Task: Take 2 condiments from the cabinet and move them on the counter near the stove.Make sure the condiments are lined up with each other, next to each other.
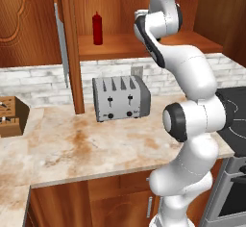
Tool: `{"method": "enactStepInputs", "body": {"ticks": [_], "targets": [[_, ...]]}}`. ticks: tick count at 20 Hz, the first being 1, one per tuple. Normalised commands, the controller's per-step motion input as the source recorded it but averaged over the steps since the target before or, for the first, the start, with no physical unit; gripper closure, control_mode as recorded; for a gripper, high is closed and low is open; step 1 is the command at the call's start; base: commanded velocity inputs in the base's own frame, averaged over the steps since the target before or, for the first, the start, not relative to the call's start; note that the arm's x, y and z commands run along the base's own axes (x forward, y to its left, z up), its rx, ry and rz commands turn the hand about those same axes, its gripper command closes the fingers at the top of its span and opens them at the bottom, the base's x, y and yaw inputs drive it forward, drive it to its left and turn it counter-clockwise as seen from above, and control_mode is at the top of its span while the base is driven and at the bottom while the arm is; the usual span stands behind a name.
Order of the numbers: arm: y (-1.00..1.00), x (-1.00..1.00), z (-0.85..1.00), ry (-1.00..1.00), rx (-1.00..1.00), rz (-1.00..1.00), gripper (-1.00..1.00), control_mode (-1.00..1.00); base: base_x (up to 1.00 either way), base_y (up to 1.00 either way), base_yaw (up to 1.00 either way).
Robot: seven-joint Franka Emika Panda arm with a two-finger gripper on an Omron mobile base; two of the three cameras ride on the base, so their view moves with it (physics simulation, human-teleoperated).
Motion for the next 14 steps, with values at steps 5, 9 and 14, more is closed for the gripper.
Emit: {"method": "enactStepInputs", "body": {"ticks": [5, 9, 14], "targets": [[0.0, 0.32, 0.0, 0.01, 0.06, 0.0, -1.0, -1.0, 0.0, 0.0, 0.0], [0.0, 0.26, 0.0, 0.0, 0.06, 0.0, 1.0, -1.0, 0.0, 0.0, 0.0], [0.0, 0.01, -0.05, 0.0, 0.02, 0.0, 1.0, -1.0, 0.0, 0.0, 0.0]]}}
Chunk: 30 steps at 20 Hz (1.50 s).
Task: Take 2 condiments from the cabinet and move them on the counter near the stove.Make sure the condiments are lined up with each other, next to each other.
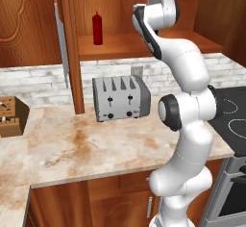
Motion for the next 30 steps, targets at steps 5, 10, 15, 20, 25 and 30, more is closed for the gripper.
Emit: {"method": "enactStepInputs", "body": {"ticks": [5, 10, 15, 20, 25, 30], "targets": [[-0.01, -0.49, -0.05, -0.13, 0.06, 0.0, 1.0, -1.0, 0.0, 0.0, 0.0], [-0.02, -1.0, -0.14, -0.3, 0.05, 0.0, 1.0, -1.0, 0.0, 0.0, 0.0], [-0.1, -1.0, -0.29, -0.2, 0.0, 0.0, 1.0, -1.0, 0.0, 0.0, 0.0], [-0.16, -1.0, -0.27, -0.02, 0.0, 0.0, 1.0, -1.0, 0.0, 0.0, 0.0], [-0.1, -0.99, -0.26, 0.02, -0.03, -0.02, 1.0, -1.0, 0.0, 0.0, 0.0], [-0.17, -0.37, -0.59, 0.03, -0.09, -0.04, 1.0, -1.0, 0.0, 0.0, 0.0]]}}
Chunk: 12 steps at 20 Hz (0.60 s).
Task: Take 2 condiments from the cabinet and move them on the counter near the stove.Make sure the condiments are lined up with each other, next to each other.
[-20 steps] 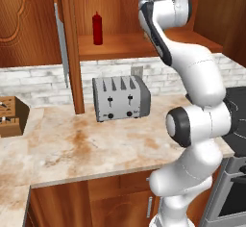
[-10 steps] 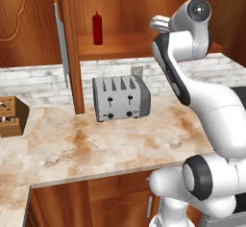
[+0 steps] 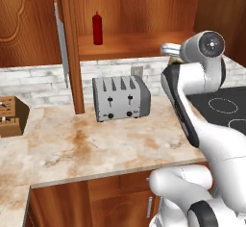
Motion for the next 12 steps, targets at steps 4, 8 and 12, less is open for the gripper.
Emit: {"method": "enactStepInputs", "body": {"ticks": [4, 8, 12], "targets": [[-0.25, 0.02, -0.63, 0.06, -0.05, -0.01, 1.0, -1.0, 0.0, 0.0, 0.0], [-0.3, 0.25, -0.57, 0.08, 0.0, 0.0, 1.0, -1.0, 0.0, 0.0, 0.0], [-0.32, 0.38, -0.56, 0.13, 0.0, 0.0, 1.0, -1.0, 0.0, 0.0, 0.0]]}}
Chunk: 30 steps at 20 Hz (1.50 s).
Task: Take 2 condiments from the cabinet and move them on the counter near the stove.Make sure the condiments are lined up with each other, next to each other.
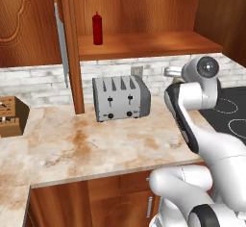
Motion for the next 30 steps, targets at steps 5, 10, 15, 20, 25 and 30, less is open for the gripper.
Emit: {"method": "enactStepInputs", "body": {"ticks": [5, 10, 15, 20, 25, 30], "targets": [[-0.34, 0.6, -0.48, 0.08, 0.0, 0.0, 1.0, -1.0, 0.0, 0.0, 0.0], [-0.42, 0.52, -0.51, 0.02, 0.0, 0.0, 1.0, -1.0, 0.0, 0.0, 0.0], [-0.43, 0.3, -0.65, 0.01, 0.0, 0.0, 1.0, -1.0, 0.0, 0.0, 0.0], [-0.49, 0.24, -0.51, 0.0, 0.0, -0.01, 1.0, -1.0, 0.0, 0.0, 0.0], [-0.29, 0.08, -0.55, 0.0, 0.0, -0.01, 1.0, -1.0, 0.0, 0.0, 0.0], [-0.02, 0.06, -0.48, 0.0, 0.0, 0.0, 1.0, -1.0, 0.0, 0.0, 0.0]]}}
